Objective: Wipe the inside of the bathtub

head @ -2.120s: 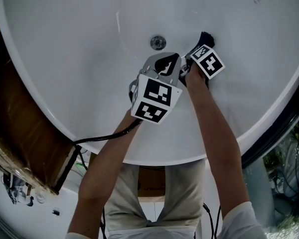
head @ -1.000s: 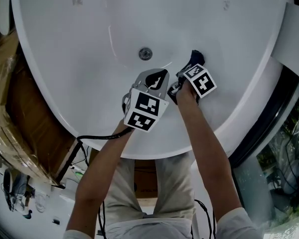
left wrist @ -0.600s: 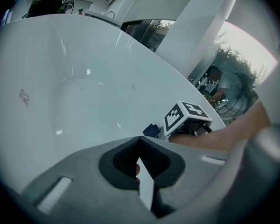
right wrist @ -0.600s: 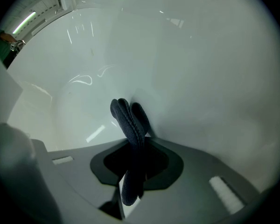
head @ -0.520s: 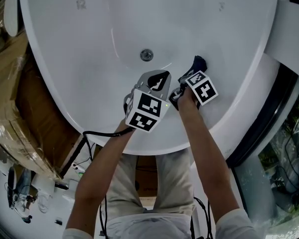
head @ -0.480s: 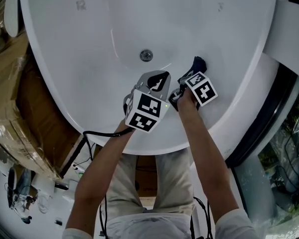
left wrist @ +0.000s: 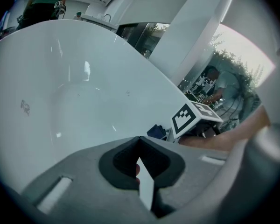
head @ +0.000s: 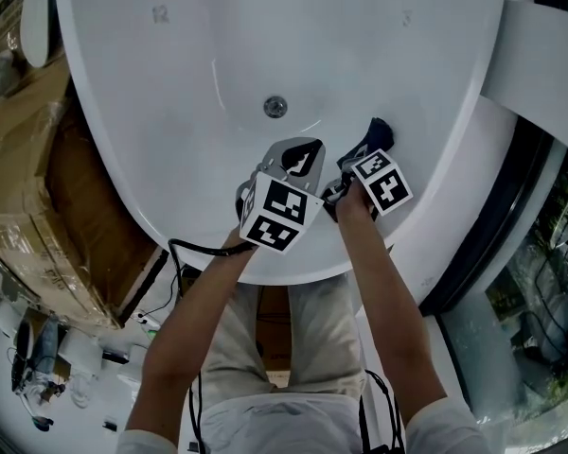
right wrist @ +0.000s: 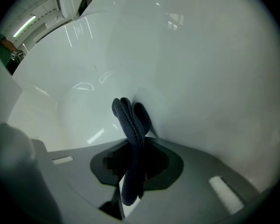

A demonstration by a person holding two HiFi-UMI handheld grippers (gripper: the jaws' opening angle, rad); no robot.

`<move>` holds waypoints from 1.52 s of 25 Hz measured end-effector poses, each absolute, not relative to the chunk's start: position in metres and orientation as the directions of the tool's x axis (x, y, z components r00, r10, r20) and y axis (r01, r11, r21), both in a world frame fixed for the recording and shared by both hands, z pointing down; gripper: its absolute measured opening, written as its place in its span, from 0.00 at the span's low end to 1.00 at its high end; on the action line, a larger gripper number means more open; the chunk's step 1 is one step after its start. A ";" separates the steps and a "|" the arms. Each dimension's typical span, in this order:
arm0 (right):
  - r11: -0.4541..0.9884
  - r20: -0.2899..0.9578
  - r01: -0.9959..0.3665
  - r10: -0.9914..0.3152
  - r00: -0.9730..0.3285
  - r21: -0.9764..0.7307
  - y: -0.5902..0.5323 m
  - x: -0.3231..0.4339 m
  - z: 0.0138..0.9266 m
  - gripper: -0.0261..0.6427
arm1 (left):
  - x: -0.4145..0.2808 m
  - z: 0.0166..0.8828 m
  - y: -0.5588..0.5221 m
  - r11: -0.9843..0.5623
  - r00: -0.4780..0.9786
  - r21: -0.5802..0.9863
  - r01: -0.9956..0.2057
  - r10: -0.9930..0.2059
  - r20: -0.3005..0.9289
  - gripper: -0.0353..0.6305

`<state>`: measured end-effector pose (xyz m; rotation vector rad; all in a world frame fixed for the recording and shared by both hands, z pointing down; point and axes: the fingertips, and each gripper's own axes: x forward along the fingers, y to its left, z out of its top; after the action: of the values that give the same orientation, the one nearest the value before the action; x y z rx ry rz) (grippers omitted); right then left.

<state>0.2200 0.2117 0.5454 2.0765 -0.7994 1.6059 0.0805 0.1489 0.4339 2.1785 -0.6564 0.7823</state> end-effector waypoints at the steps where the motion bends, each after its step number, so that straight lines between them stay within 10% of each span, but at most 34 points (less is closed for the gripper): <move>1: -0.756 0.963 -0.654 -0.202 0.181 -0.035 0.212 0.222 0.541 0.13 | 0.081 0.431 0.150 -0.613 0.688 0.454 -0.647 -0.210 0.695 0.05; 12: -0.749 0.957 -0.657 -0.246 0.154 -0.087 0.217 0.224 0.495 0.13 | 0.086 0.404 0.148 -0.646 0.696 0.443 -0.622 -0.196 0.691 0.05; 38: -0.324 0.893 -0.842 -0.282 -0.350 -0.432 0.198 0.048 0.521 0.13 | 0.023 0.388 0.158 -0.638 0.666 0.409 -0.653 -0.227 0.710 0.05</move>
<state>0.0479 0.1976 0.5210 1.4458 -1.4789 1.7173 0.0233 0.1584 0.3877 2.2098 -0.6757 0.8225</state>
